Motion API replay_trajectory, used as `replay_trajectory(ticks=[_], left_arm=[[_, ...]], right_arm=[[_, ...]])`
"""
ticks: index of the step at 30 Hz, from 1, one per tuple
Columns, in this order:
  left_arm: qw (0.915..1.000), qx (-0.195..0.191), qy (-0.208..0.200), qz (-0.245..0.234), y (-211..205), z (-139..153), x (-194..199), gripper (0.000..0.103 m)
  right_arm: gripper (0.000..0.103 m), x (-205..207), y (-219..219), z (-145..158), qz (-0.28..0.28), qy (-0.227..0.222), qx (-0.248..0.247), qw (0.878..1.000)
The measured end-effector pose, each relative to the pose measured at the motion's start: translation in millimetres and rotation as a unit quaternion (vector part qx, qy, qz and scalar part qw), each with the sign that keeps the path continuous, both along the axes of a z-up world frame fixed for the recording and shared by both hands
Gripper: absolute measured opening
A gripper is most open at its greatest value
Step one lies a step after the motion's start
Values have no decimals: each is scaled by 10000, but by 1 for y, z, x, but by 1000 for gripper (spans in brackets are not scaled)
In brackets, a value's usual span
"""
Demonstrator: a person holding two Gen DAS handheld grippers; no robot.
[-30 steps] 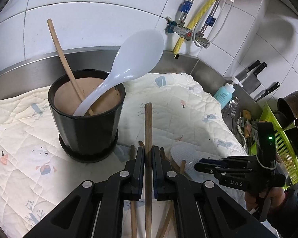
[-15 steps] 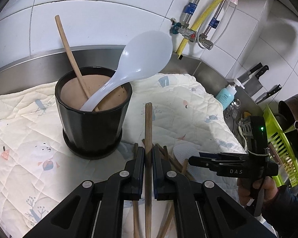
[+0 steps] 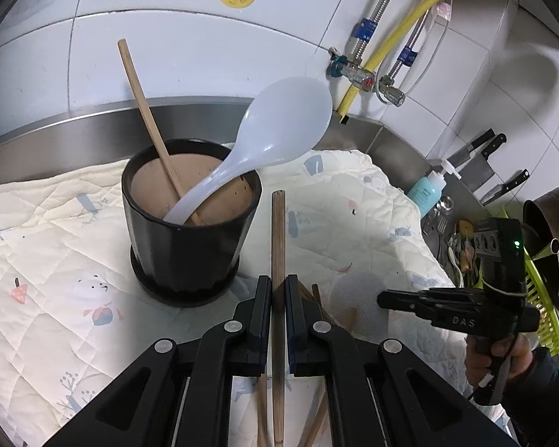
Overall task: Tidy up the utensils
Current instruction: 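Close the right tool on the white rice paddle handle while the left tool holds the chopstick, then lift the chopstick and rice paddle with both tools toward the holder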
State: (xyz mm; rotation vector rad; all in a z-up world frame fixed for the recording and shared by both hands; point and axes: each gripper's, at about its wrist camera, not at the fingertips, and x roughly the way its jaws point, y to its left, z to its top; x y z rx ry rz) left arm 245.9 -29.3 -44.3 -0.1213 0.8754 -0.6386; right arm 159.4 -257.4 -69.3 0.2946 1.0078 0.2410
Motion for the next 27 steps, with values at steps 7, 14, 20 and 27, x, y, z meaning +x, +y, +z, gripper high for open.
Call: replay_trajectory(ticks=[7, 14, 20, 27], left_arm=[[9998, -91, -144, 103, 7, 15, -1, 7], [9982, -258, -422, 334, 22, 44, 1, 7], [9928, -381, -963, 608, 36, 89, 9, 7], [9819, -449, -1590, 925, 52, 142, 31, 7]], right_arm=[[6, -17, 11, 22, 126, -244, -343, 9990], [6, -28, 13, 56, 98, -709, -365, 9968], [6, -31, 20, 86, 134, -1145, -423, 9924], [6, -24, 31, 113, 206, -1483, -414, 9879]])
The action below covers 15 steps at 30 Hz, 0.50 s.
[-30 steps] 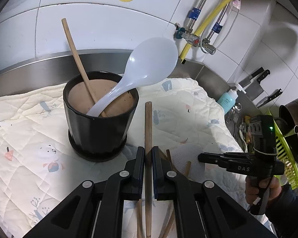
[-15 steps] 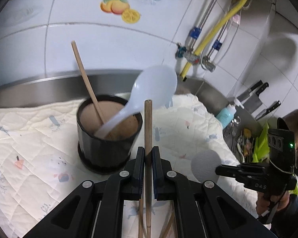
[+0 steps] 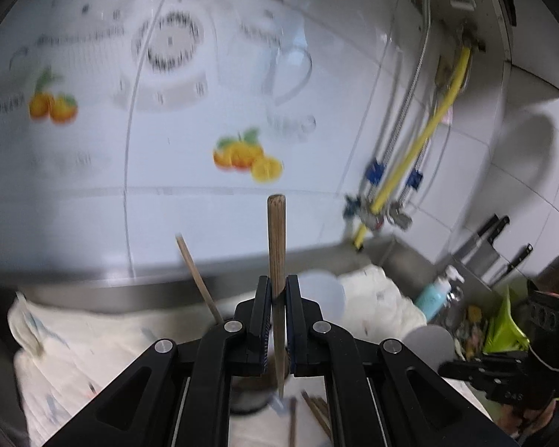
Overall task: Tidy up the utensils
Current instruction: 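Lift the chopstick and rice paddle with both tools toward the holder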
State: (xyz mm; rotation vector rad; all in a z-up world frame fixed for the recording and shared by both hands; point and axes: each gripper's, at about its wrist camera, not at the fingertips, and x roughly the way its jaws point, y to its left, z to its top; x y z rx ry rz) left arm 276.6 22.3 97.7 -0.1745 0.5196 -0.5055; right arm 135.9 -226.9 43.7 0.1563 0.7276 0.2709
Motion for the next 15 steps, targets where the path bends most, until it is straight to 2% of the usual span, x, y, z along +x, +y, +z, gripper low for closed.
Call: replay_trajectory(ticks=[6, 15], left_arm=[[9996, -29, -213, 183, 12, 19, 18, 7], [9986, -261, -317, 320, 28, 18, 38, 7]], right_arm=[[6, 11, 11, 20, 108, -235, -22, 9997], [6, 34, 37, 47, 302, -660, -56, 9973]])
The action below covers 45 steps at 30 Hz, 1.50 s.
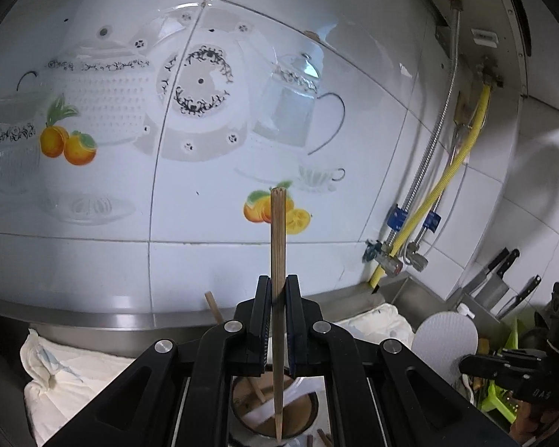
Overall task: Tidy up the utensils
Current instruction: 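Lift the chopstick and rice paddle with both tools toward the holder, then lower chopstick and rice paddle into the black holder and open both tools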
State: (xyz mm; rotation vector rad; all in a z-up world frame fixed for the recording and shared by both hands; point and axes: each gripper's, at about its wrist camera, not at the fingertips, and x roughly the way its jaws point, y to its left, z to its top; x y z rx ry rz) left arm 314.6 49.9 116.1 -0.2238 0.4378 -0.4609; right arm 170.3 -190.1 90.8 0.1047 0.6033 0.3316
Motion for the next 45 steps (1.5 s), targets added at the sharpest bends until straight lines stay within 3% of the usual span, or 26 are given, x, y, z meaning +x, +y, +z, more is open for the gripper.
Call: replay_trajectory(ticks=[8, 12, 19, 26, 30, 39, 45], left_arm=[[9996, -110, 166, 205, 9, -26, 15, 7], [9993, -315, 74, 162, 14, -18, 17, 7], [9995, -133, -217, 178, 4, -4, 18, 7], [9996, 2, -149, 236, 2, -28, 25, 7], [9990, 319, -135, 278, -4, -45, 23, 7], [9980, 501, 337, 204, -12, -74, 26, 7], [9961, 423, 697, 323, -5, -82, 32, 9]], right_arm=[[6, 25, 22, 9, 61, -223, -11, 9997], [6, 34, 29, 12, 54, -318, -51, 9995], [6, 55, 34, 7, -130, -419, 42, 9990], [6, 73, 48, -10, -205, -515, -45, 9985], [6, 75, 62, -23, -126, -683, -331, 9970], [6, 82, 76, -57, 13, -453, -783, 9959], [6, 82, 75, -61, 95, -173, -882, 9959]])
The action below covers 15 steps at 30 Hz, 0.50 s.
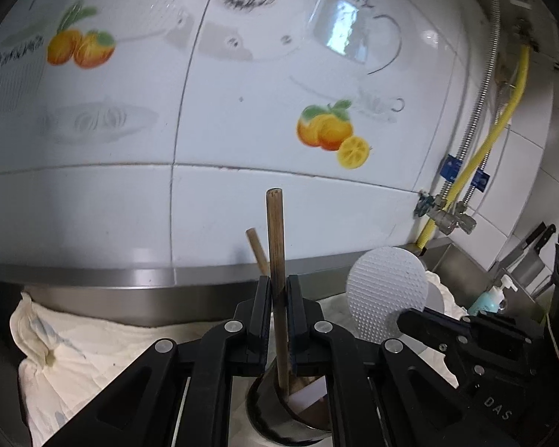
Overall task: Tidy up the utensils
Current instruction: 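Lower chopstick and rice paddle into the black holder and open both tools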
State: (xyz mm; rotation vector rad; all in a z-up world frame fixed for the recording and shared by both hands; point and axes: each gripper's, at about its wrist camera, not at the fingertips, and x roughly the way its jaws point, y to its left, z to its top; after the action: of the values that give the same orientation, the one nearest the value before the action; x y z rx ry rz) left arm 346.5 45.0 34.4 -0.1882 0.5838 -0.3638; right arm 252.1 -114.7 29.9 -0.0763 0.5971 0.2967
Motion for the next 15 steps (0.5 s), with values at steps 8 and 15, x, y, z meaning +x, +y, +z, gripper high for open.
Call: replay_trajectory(ticks=[8, 15], left_arm=[[9995, -74, 284, 65, 6, -2, 1, 13], [9996, -72, 206, 195, 11, 5, -18, 52]], right_arm=[[7, -2, -2, 4, -49, 252, -119, 9996], [24, -17, -7, 16, 39, 308, -65, 9995]])
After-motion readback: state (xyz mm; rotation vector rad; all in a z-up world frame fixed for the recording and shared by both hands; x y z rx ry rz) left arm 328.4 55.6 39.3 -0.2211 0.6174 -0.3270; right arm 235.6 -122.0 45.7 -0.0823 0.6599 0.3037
